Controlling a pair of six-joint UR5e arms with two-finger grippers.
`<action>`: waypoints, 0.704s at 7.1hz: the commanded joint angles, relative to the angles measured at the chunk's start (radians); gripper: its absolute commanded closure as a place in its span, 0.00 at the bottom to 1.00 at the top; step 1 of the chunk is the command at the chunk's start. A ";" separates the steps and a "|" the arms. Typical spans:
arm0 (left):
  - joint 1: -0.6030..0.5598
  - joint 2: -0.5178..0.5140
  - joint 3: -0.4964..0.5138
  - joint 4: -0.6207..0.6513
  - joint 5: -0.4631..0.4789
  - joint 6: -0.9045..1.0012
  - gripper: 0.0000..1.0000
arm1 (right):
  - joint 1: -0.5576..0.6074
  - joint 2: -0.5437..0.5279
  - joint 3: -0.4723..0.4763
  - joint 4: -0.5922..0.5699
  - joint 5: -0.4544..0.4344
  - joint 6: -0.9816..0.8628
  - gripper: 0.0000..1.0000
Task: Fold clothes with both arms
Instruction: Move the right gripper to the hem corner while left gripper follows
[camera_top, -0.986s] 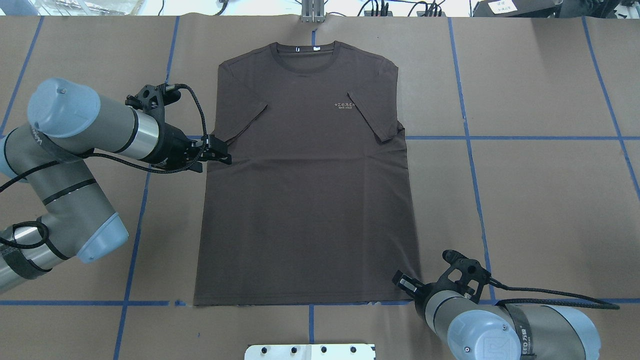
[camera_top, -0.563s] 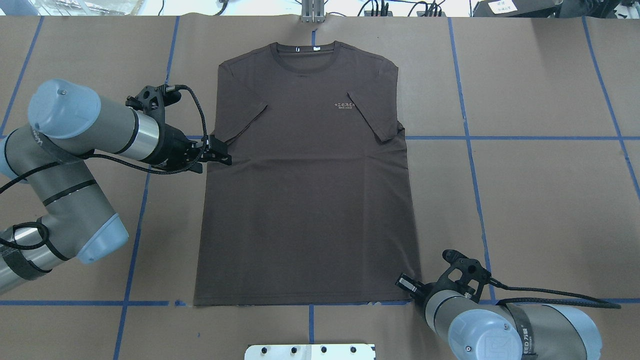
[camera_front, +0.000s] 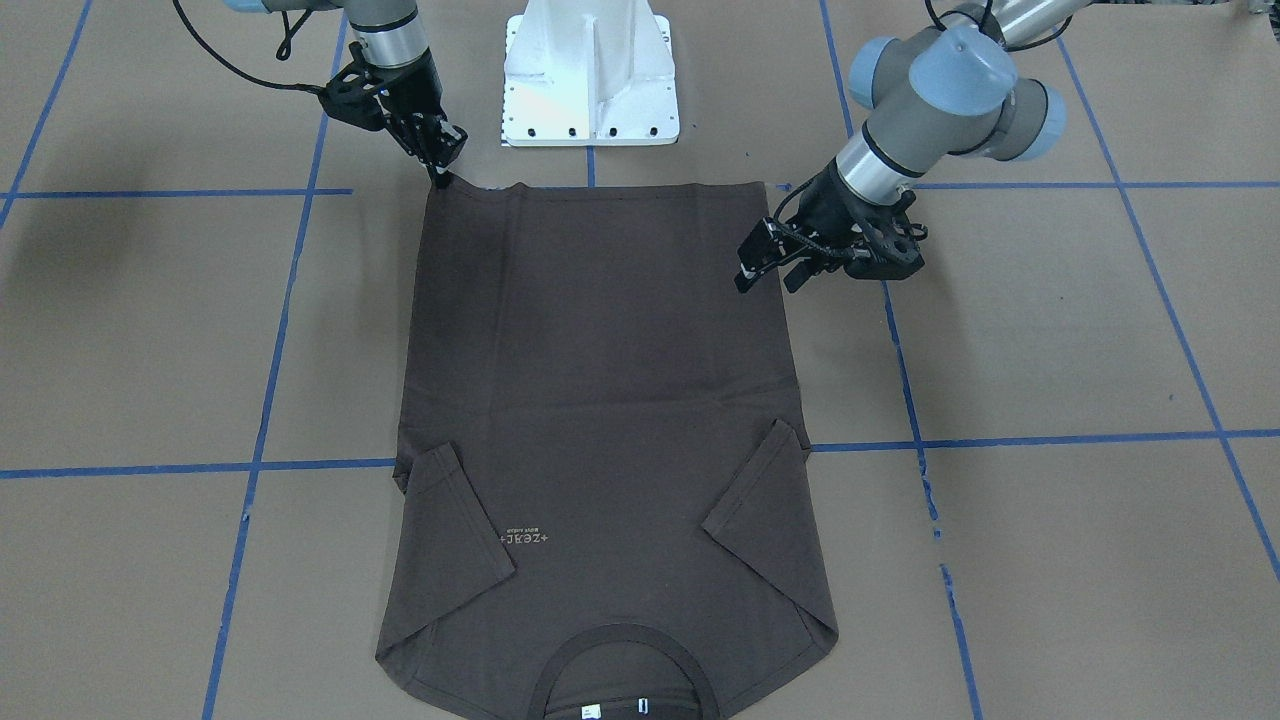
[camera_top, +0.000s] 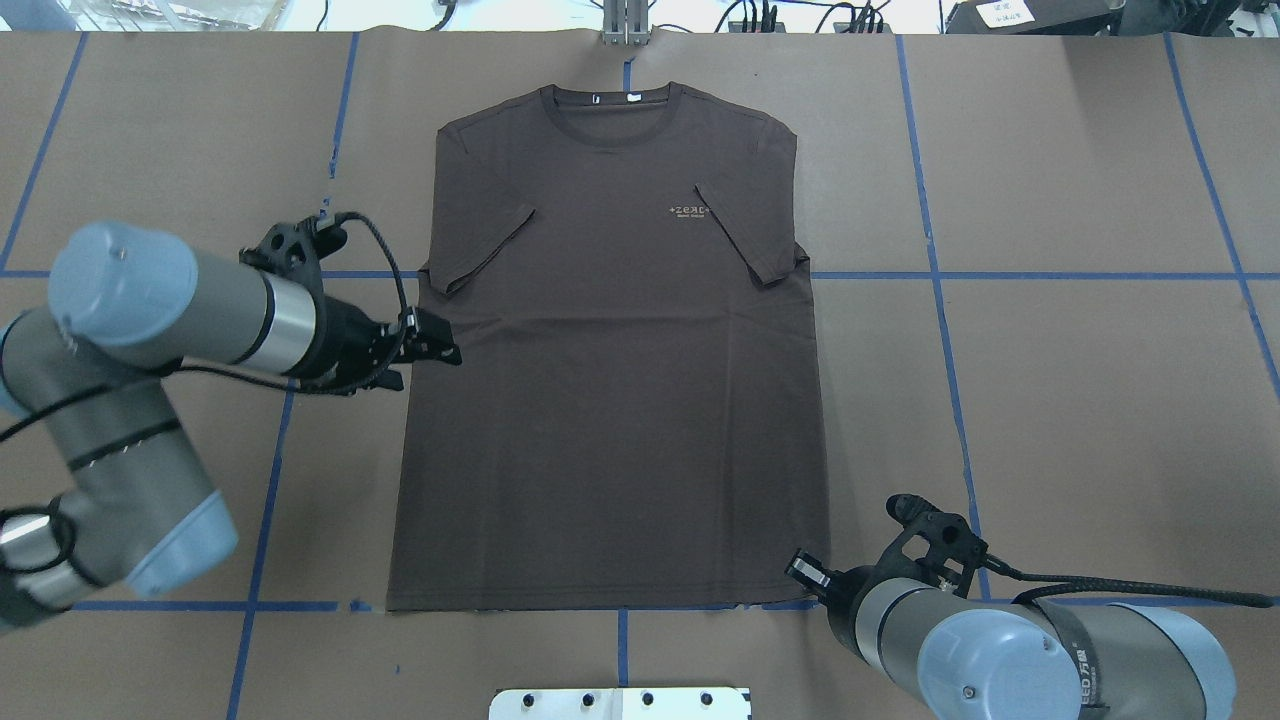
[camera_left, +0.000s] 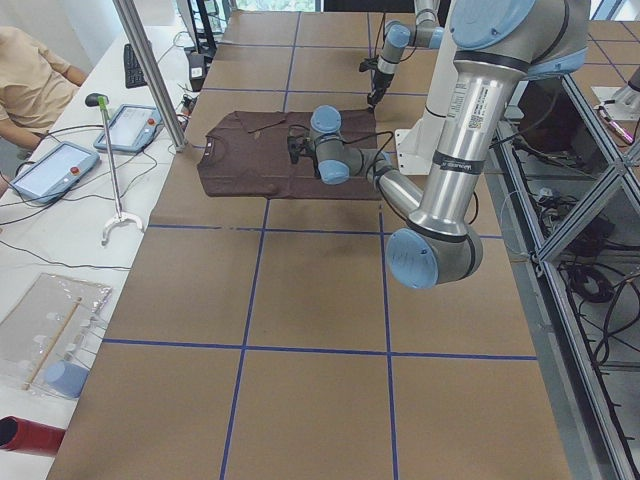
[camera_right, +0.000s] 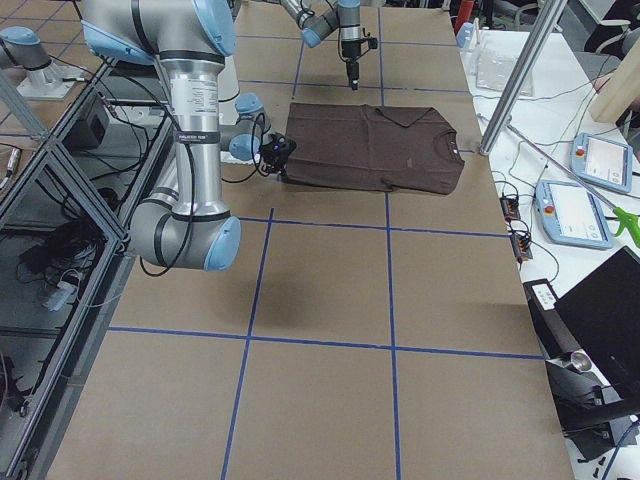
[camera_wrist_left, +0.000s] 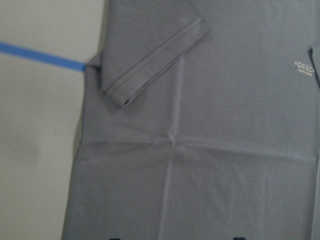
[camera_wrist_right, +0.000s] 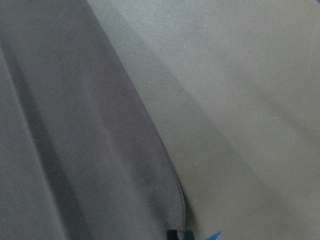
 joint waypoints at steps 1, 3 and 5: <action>0.148 0.181 -0.157 0.020 0.108 -0.189 0.23 | 0.009 0.002 0.014 0.000 0.004 0.000 1.00; 0.335 0.182 -0.150 0.090 0.333 -0.307 0.24 | 0.012 0.002 0.011 0.000 0.003 0.000 1.00; 0.385 0.173 -0.140 0.121 0.335 -0.322 0.25 | 0.012 0.002 0.011 0.002 0.003 0.001 1.00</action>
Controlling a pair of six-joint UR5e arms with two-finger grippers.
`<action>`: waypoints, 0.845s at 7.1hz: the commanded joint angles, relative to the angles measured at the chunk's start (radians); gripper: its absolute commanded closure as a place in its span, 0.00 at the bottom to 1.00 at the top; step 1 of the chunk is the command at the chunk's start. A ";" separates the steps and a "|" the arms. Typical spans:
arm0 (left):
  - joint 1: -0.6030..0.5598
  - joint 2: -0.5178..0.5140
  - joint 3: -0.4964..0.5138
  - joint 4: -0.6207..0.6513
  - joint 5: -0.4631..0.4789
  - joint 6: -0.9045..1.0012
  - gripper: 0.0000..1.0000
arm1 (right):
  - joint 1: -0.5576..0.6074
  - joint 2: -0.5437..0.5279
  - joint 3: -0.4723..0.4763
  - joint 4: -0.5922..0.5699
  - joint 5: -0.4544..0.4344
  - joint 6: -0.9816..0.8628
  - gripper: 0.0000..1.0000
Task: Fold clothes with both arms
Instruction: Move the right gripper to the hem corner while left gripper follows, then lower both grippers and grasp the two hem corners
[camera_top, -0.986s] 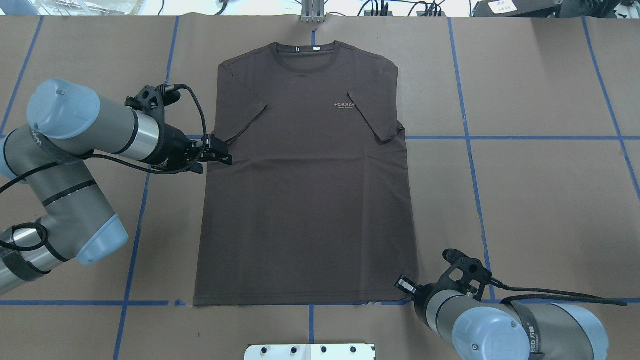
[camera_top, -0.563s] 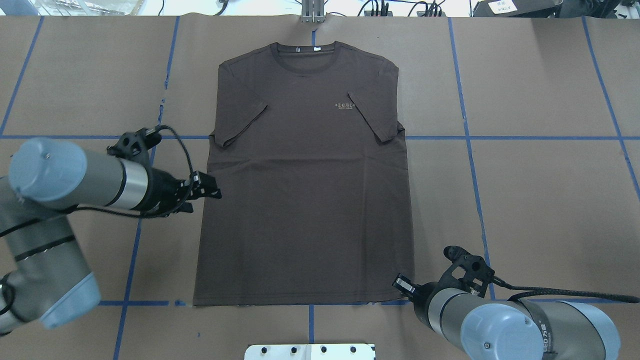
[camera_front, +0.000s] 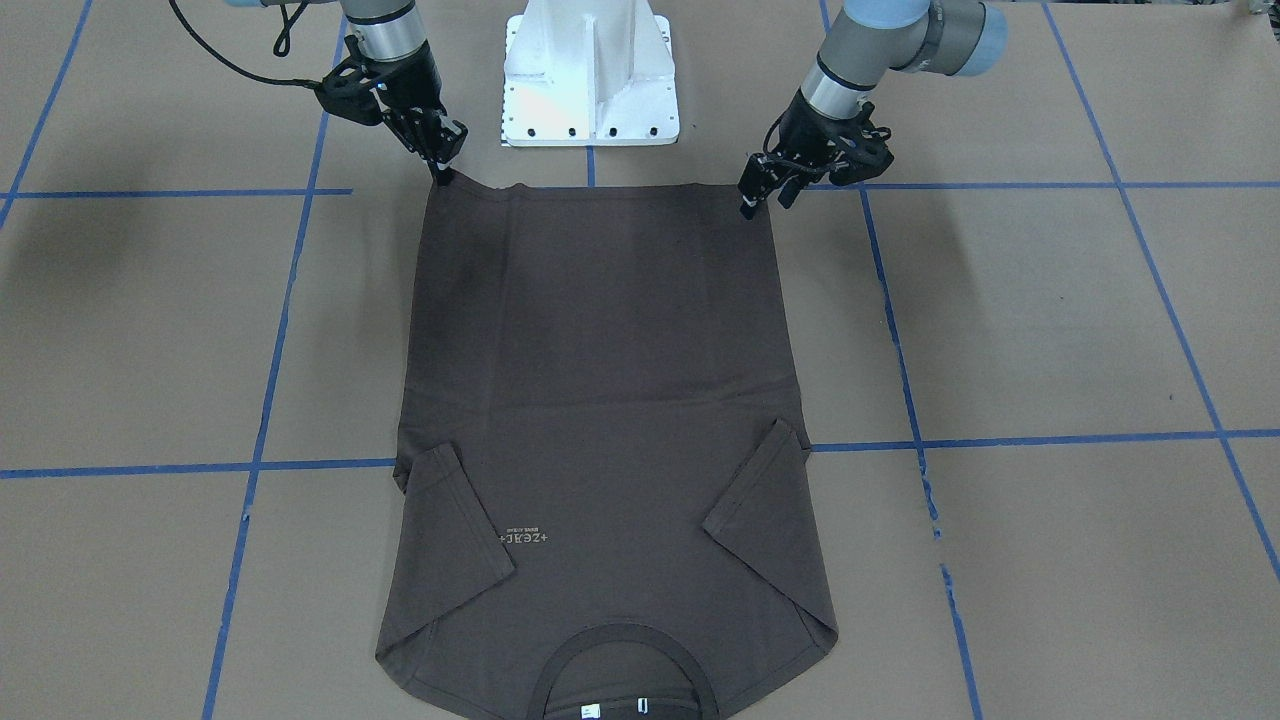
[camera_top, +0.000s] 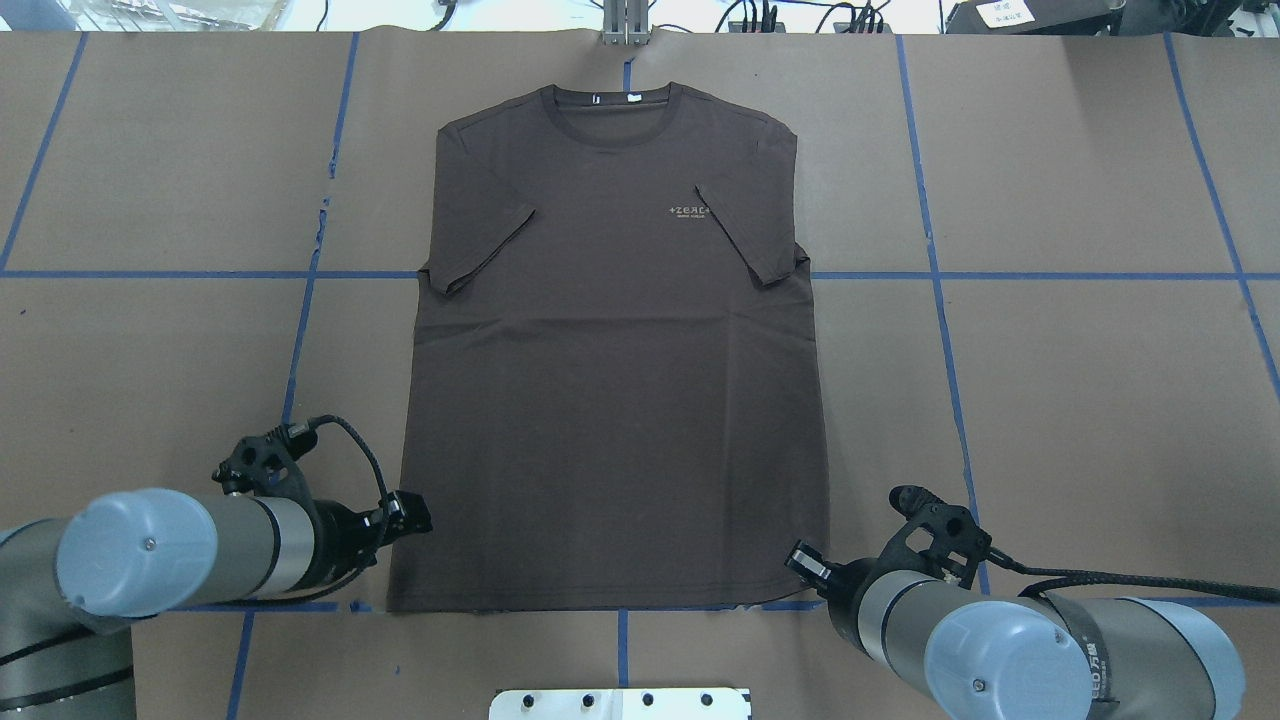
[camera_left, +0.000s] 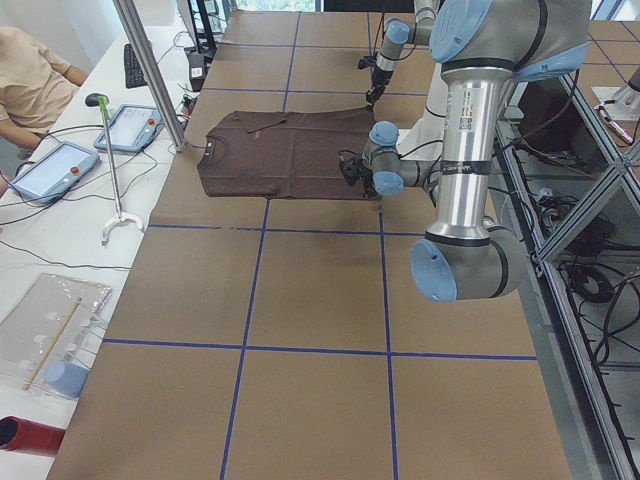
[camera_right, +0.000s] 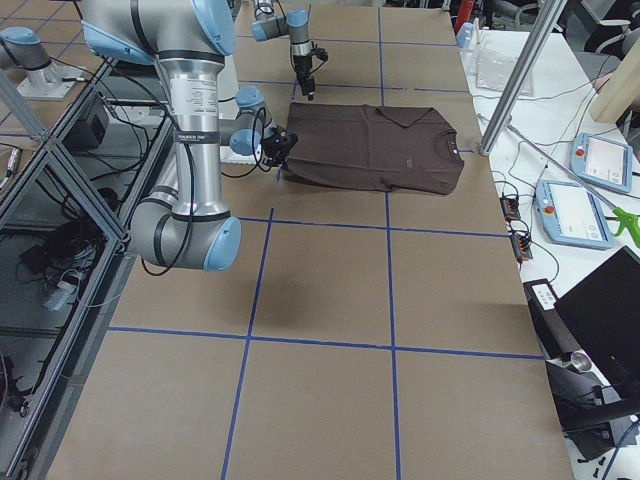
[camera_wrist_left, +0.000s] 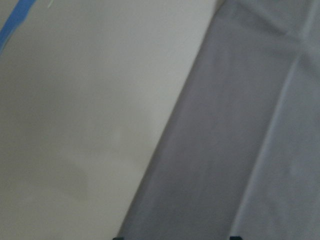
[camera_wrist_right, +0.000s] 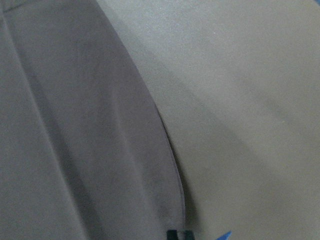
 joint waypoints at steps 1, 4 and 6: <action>0.034 0.001 0.003 0.020 0.014 -0.013 0.26 | 0.000 0.000 0.000 0.000 0.000 0.001 1.00; 0.051 0.007 0.001 0.040 0.013 -0.014 0.29 | 0.000 0.000 -0.003 0.000 -0.003 0.001 1.00; 0.062 0.007 0.001 0.040 0.010 -0.014 0.40 | -0.001 0.002 -0.003 0.001 -0.003 0.002 1.00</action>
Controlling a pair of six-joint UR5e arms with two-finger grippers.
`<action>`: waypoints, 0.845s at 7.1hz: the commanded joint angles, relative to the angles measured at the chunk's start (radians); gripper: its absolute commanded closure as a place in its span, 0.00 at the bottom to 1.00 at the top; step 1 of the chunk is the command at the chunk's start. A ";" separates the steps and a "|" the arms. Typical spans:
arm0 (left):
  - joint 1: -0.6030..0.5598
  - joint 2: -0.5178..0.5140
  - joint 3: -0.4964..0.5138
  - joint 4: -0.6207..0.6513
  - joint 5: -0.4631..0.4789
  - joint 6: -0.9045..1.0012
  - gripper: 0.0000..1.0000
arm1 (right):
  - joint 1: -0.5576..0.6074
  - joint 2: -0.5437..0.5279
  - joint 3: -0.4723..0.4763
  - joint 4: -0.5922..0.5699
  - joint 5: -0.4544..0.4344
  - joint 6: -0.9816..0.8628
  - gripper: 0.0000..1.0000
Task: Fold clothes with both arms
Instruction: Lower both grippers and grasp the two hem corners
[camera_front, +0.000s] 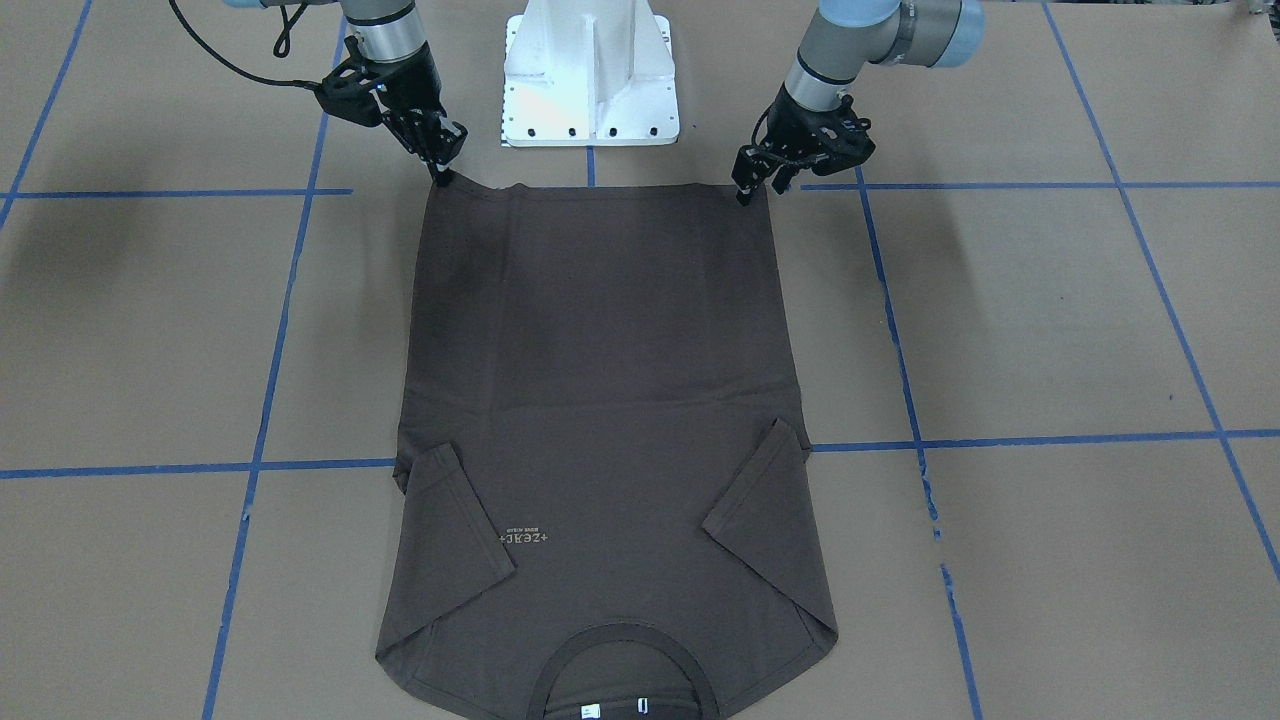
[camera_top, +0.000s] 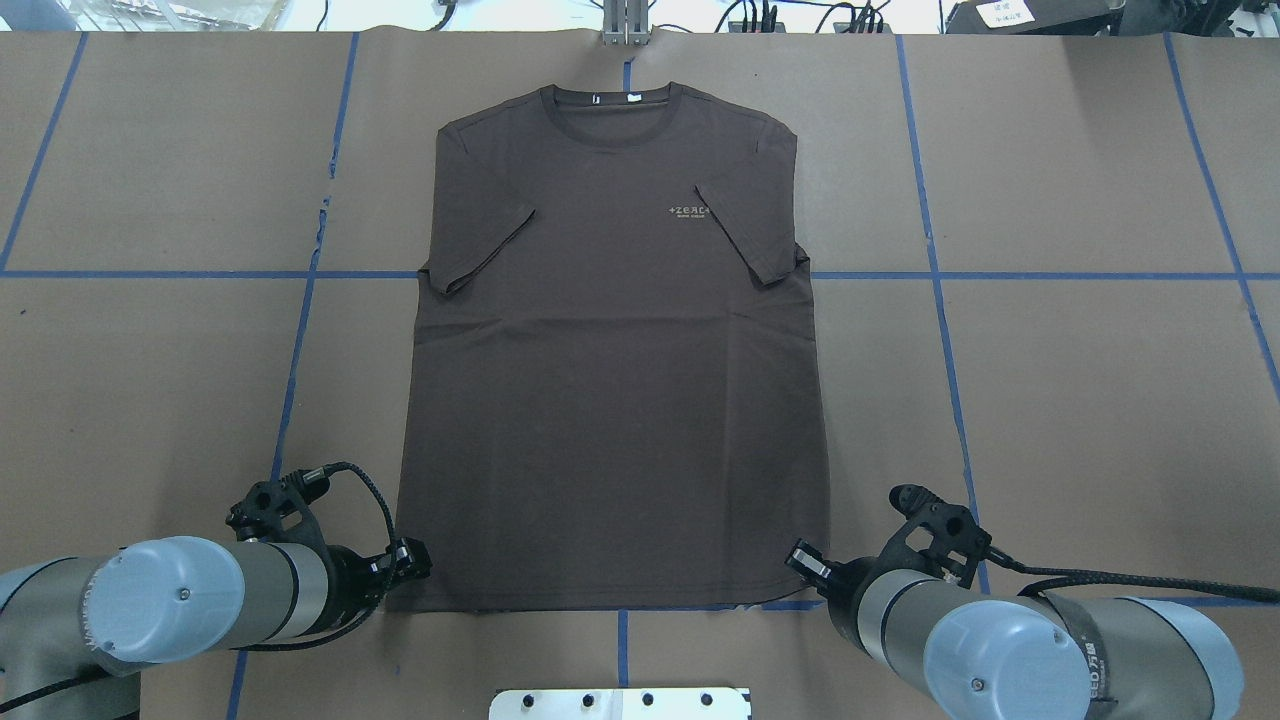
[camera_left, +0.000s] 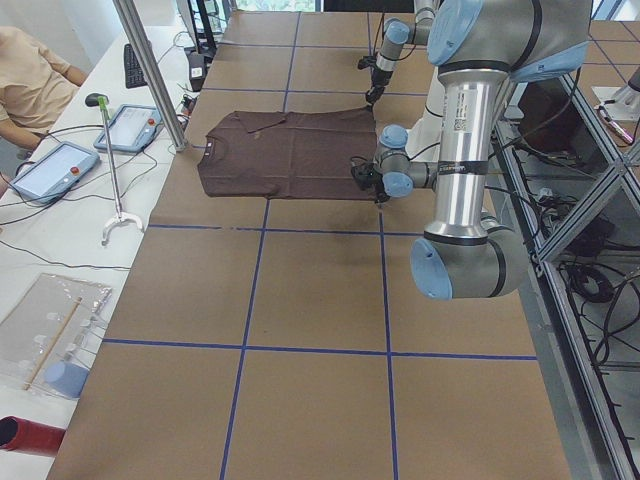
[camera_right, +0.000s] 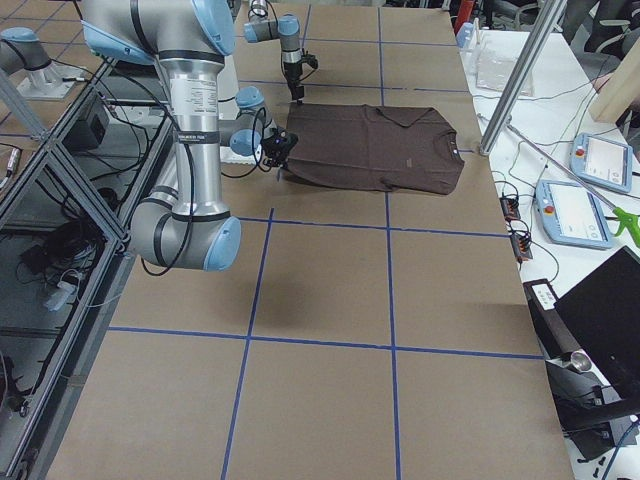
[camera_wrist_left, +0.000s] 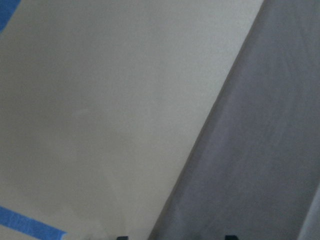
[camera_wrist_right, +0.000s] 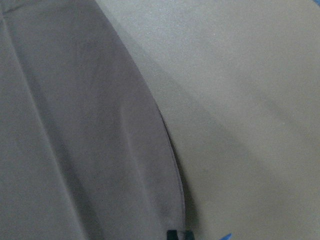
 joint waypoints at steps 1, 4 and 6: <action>0.012 0.000 0.001 0.002 -0.002 0.000 0.44 | -0.001 0.001 -0.001 0.001 0.000 0.000 1.00; 0.020 -0.003 -0.004 0.016 -0.002 -0.002 1.00 | -0.001 0.001 -0.001 0.001 0.000 0.001 1.00; 0.018 -0.001 -0.013 0.016 -0.005 0.000 1.00 | -0.001 0.001 -0.001 0.001 0.000 0.001 1.00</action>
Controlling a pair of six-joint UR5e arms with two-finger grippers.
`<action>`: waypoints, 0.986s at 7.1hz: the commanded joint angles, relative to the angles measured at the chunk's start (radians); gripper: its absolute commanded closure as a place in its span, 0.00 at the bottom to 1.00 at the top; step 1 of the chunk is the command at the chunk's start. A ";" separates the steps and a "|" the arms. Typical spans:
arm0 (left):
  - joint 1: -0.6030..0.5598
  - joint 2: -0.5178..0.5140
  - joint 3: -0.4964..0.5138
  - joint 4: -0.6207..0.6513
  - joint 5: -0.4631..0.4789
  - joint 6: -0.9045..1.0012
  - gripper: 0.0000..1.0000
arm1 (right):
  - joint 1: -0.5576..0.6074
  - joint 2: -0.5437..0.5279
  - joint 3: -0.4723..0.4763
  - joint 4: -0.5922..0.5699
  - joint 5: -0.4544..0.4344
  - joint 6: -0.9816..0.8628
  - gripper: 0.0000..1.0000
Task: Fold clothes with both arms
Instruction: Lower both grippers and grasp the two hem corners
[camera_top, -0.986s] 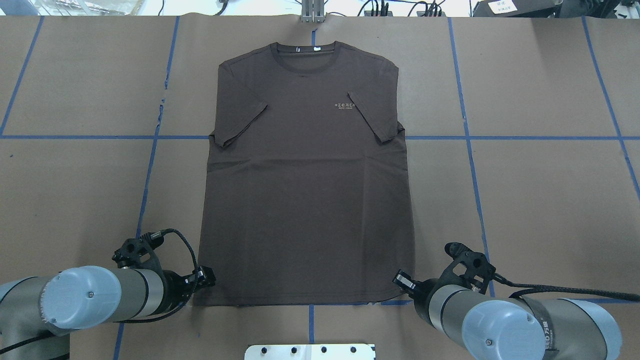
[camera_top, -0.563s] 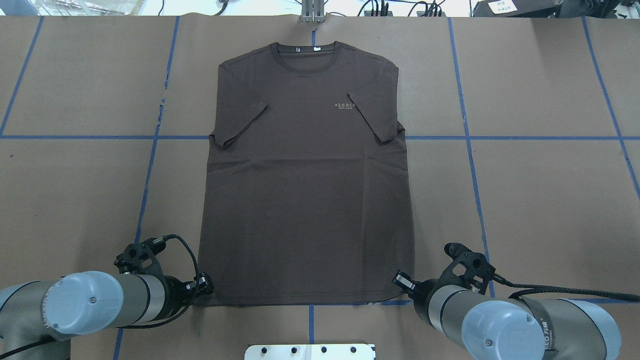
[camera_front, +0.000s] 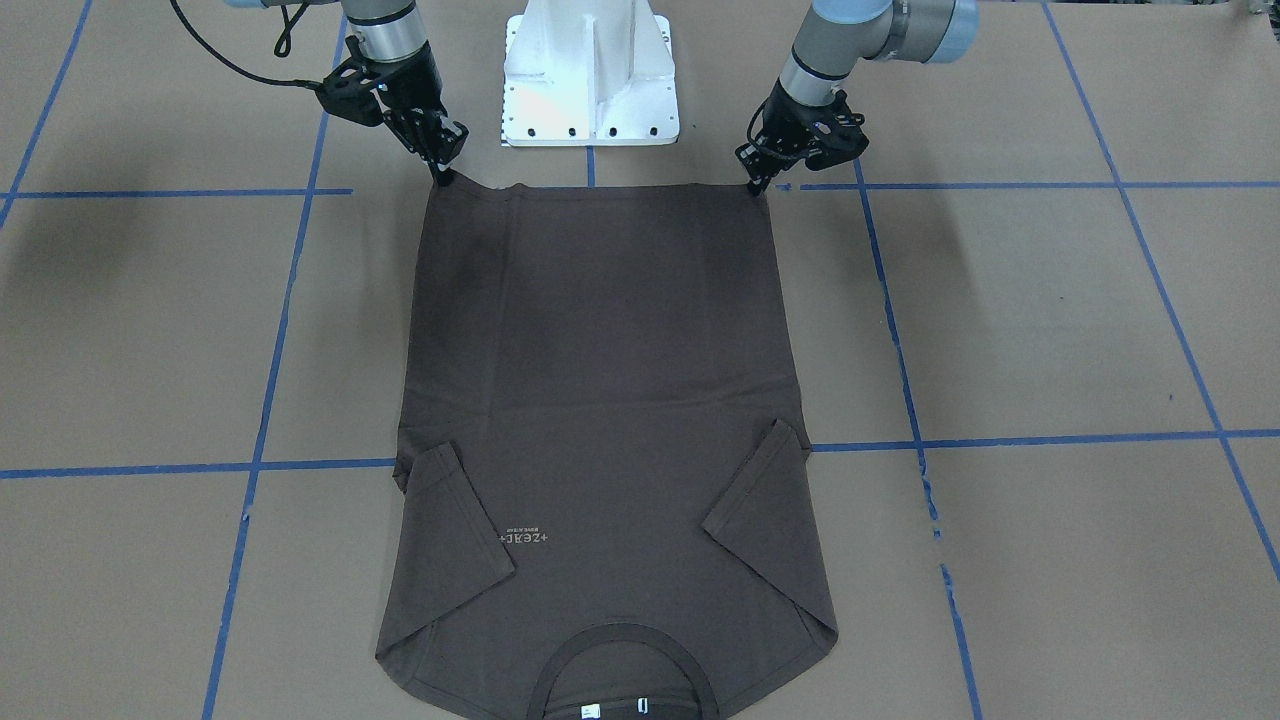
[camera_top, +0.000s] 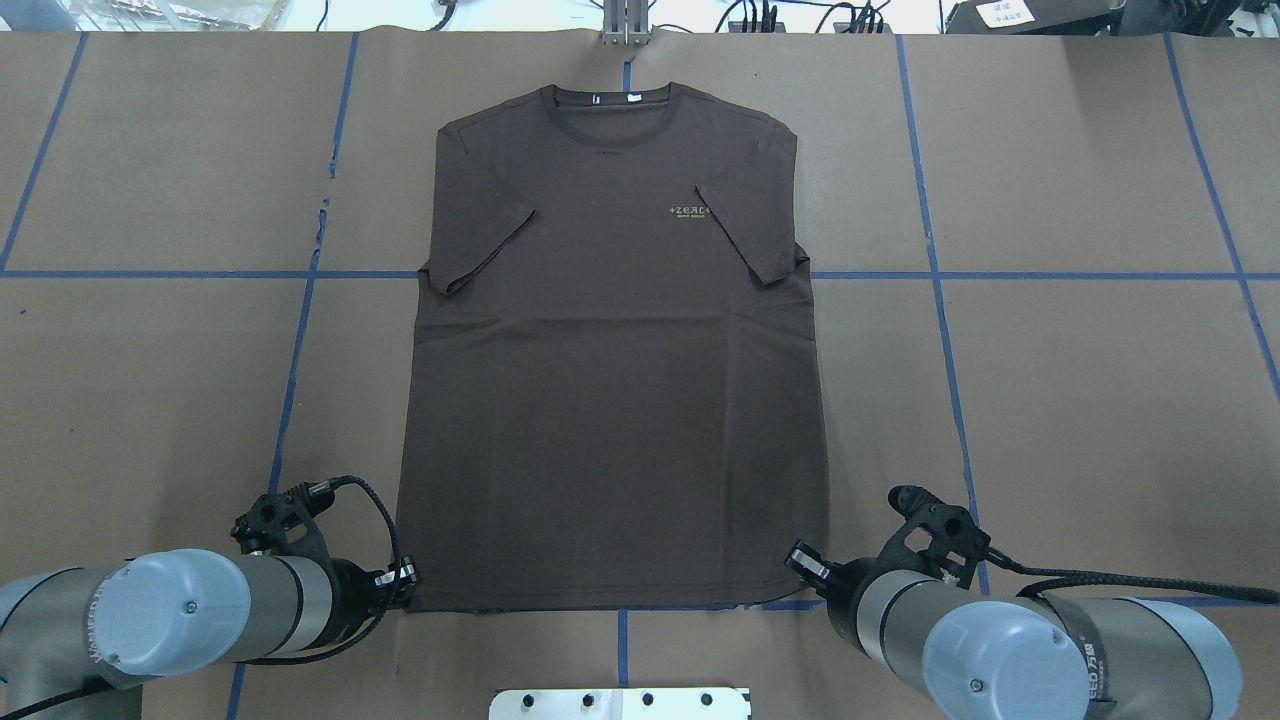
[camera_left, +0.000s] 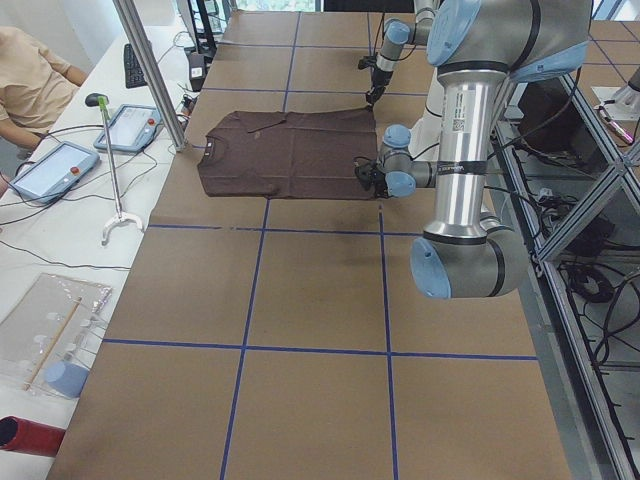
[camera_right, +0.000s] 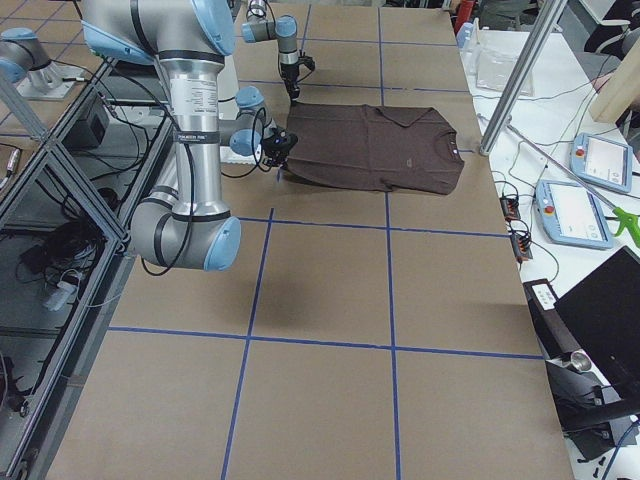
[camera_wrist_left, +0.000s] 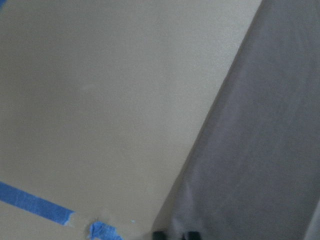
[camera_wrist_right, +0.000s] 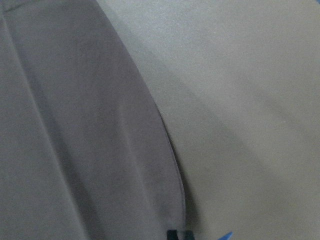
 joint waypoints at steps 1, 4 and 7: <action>-0.001 0.002 -0.016 0.001 -0.005 0.002 1.00 | 0.000 0.000 0.003 0.000 0.003 0.000 1.00; 0.091 0.052 -0.178 0.024 -0.001 -0.001 1.00 | -0.064 -0.081 0.116 0.001 0.081 -0.009 1.00; 0.070 0.035 -0.245 0.026 -0.004 0.016 1.00 | 0.009 -0.057 0.183 0.002 0.077 -0.038 1.00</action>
